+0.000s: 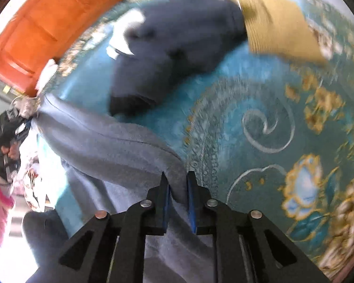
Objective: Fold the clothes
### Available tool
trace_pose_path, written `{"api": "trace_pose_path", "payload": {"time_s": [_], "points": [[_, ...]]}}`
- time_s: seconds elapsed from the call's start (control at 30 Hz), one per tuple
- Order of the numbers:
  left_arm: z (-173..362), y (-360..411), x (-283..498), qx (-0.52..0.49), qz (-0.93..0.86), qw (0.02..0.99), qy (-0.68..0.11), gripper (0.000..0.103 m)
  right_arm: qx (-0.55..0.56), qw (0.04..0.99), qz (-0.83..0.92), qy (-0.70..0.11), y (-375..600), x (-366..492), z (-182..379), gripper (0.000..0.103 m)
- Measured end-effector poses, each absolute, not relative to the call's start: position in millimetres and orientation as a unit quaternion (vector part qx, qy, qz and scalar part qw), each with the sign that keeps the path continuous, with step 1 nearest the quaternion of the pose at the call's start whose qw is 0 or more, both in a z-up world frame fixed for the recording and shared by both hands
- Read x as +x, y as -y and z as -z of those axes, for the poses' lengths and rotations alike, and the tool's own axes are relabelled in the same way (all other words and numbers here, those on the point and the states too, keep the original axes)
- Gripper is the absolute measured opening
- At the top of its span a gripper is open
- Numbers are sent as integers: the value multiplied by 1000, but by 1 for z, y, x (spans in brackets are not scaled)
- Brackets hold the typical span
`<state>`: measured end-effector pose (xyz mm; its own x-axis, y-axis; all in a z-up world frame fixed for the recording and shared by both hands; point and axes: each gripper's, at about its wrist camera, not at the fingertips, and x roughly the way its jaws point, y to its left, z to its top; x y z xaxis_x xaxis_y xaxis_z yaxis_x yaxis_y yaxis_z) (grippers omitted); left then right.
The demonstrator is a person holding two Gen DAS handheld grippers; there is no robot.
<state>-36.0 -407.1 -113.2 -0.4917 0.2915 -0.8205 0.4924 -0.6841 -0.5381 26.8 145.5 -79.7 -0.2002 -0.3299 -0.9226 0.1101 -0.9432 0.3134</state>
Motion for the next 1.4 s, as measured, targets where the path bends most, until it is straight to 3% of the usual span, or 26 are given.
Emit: {"api": "trace_pose_path", "payload": {"time_s": [0.17,0.3,0.4,0.57,0.63,0.77,0.93,1.1,1.2,1.4], "points": [[124,414,-39,497,761,64,-413,10,580,92,809,24,-137,36,55,45],[122,411,-50,505,765,60,-396,10,558,191,807,-25,-80,66,24,45],[123,411,-54,506,760,62,-403,10,589,288,754,-51,-18,92,46,45],[124,413,-55,510,755,57,-409,10,623,305,710,-123,41,117,101,44],[125,415,-53,510,754,54,-411,10,627,296,709,-131,44,118,109,39],[129,416,-53,510,749,52,-418,10,639,258,719,-90,26,106,106,10],[134,419,-51,508,742,54,-434,10,649,266,706,-99,31,109,104,11],[136,421,-49,507,737,53,-444,11,638,274,705,-145,47,122,101,21],[135,421,-51,507,739,50,-441,11,639,268,709,-130,42,118,96,5],[128,425,-54,502,745,36,-437,11,610,325,721,-39,26,125,35,1]]}}
